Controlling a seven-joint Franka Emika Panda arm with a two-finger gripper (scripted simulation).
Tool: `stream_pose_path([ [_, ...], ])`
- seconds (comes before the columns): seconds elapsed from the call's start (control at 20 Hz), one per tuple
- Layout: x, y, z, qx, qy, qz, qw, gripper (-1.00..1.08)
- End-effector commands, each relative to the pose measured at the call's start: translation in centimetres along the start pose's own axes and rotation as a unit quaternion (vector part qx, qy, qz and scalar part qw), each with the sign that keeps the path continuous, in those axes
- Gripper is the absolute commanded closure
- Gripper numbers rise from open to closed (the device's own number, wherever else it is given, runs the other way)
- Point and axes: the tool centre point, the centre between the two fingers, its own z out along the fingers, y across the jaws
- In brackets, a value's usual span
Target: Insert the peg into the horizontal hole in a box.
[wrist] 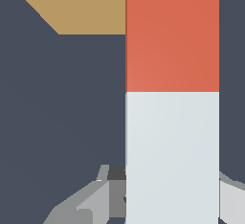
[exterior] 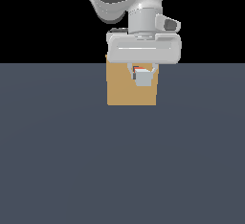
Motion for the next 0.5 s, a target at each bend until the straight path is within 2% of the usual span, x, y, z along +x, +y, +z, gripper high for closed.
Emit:
stream_pose_path([
  [0.0,1.1,0.0,-0.2,-0.002,0.001,-0.001,1.0,1.08],
  [0.45,8.5,-0.1,-0.4,-0.003,0.001,-0.001,1.0,1.08],
])
